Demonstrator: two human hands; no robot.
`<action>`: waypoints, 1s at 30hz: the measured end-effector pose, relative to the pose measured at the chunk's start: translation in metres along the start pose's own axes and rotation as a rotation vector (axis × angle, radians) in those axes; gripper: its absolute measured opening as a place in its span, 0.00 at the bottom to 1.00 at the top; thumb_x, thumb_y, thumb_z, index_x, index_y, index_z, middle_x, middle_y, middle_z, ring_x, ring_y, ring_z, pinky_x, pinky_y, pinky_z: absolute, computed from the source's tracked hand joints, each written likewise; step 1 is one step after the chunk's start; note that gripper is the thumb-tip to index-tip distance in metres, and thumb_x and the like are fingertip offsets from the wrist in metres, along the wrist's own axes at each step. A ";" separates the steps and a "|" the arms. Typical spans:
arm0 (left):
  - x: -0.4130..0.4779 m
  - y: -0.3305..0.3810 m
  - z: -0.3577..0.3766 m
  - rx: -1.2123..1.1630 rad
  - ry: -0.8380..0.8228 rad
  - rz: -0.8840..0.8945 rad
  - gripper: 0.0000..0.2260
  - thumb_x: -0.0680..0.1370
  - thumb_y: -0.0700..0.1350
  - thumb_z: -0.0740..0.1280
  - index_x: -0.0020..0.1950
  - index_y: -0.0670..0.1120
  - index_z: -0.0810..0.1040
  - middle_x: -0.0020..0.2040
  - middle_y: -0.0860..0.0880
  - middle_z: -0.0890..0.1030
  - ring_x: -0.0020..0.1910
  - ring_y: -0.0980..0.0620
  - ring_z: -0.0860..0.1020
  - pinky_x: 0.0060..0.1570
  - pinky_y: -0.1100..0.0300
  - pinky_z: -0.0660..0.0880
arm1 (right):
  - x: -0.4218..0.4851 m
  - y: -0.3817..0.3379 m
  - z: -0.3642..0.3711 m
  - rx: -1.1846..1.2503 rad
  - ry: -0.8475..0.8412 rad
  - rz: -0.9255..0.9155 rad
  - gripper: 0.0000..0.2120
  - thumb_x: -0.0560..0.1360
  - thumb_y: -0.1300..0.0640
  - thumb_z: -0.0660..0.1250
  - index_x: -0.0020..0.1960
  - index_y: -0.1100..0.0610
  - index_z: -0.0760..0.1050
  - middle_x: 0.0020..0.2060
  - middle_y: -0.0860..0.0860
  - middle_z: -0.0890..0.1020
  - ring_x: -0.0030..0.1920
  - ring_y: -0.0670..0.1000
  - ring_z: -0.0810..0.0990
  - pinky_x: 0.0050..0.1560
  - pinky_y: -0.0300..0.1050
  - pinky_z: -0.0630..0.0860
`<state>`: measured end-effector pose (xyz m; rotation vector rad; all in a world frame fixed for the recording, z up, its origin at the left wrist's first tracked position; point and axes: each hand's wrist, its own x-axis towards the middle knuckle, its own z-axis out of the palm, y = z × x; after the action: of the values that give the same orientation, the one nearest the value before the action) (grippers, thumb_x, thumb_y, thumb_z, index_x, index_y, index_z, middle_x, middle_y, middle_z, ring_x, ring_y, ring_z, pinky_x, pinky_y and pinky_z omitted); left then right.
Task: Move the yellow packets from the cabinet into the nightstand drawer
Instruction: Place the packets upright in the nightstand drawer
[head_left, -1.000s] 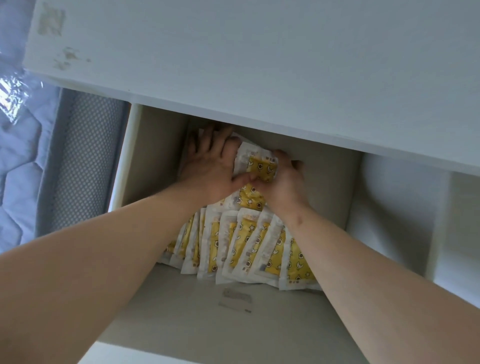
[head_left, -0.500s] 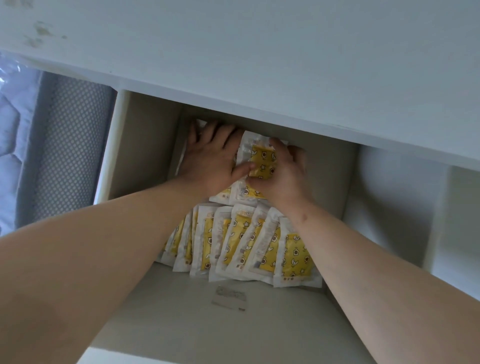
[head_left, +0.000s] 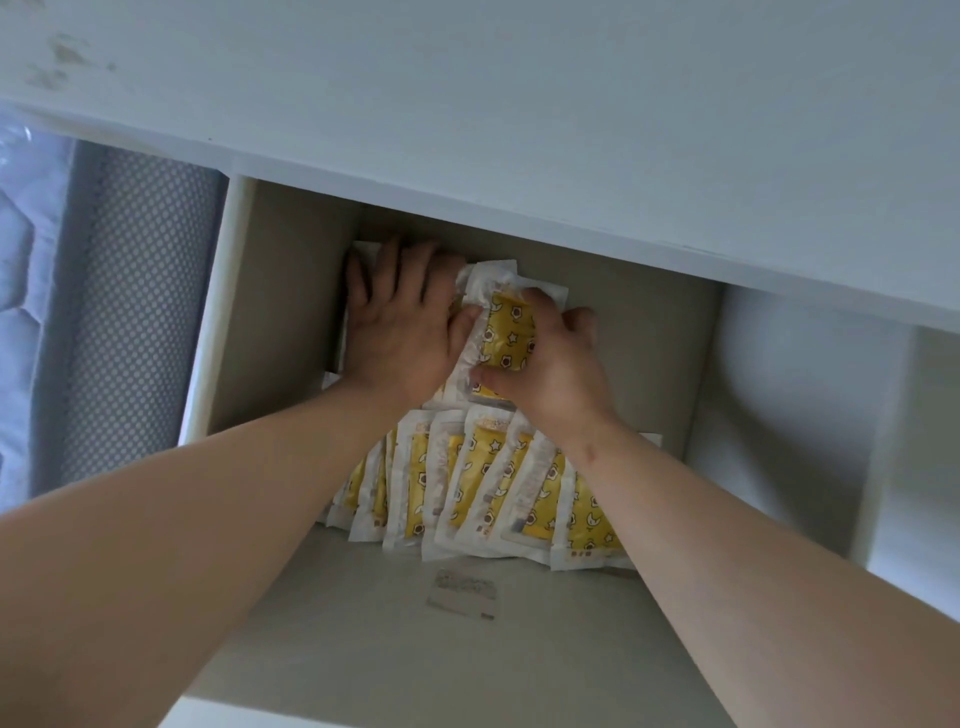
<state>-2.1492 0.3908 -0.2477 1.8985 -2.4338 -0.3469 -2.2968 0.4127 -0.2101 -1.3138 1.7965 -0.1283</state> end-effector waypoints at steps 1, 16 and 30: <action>0.001 0.000 0.001 -0.005 -0.018 0.016 0.21 0.77 0.55 0.55 0.64 0.44 0.72 0.63 0.41 0.74 0.65 0.42 0.62 0.63 0.33 0.62 | 0.000 0.001 -0.001 -0.006 0.003 -0.007 0.41 0.66 0.48 0.76 0.73 0.48 0.60 0.61 0.54 0.65 0.59 0.58 0.74 0.57 0.45 0.73; 0.010 0.004 -0.025 -0.039 -0.265 0.037 0.31 0.79 0.57 0.56 0.78 0.51 0.48 0.77 0.49 0.55 0.76 0.47 0.48 0.72 0.41 0.41 | -0.003 -0.002 -0.003 -0.015 -0.023 0.010 0.40 0.67 0.51 0.76 0.73 0.51 0.59 0.62 0.56 0.65 0.60 0.60 0.73 0.59 0.46 0.72; -0.055 0.048 -0.146 -0.248 -0.291 -0.273 0.27 0.79 0.52 0.60 0.76 0.50 0.56 0.76 0.48 0.55 0.76 0.46 0.50 0.73 0.48 0.53 | -0.092 -0.060 -0.059 0.137 -0.002 0.102 0.34 0.74 0.47 0.68 0.74 0.49 0.57 0.70 0.53 0.61 0.67 0.54 0.69 0.55 0.40 0.68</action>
<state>-2.1567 0.4321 -0.0897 2.1932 -2.1478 -0.9490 -2.2900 0.4386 -0.0881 -1.1238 1.8164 -0.1906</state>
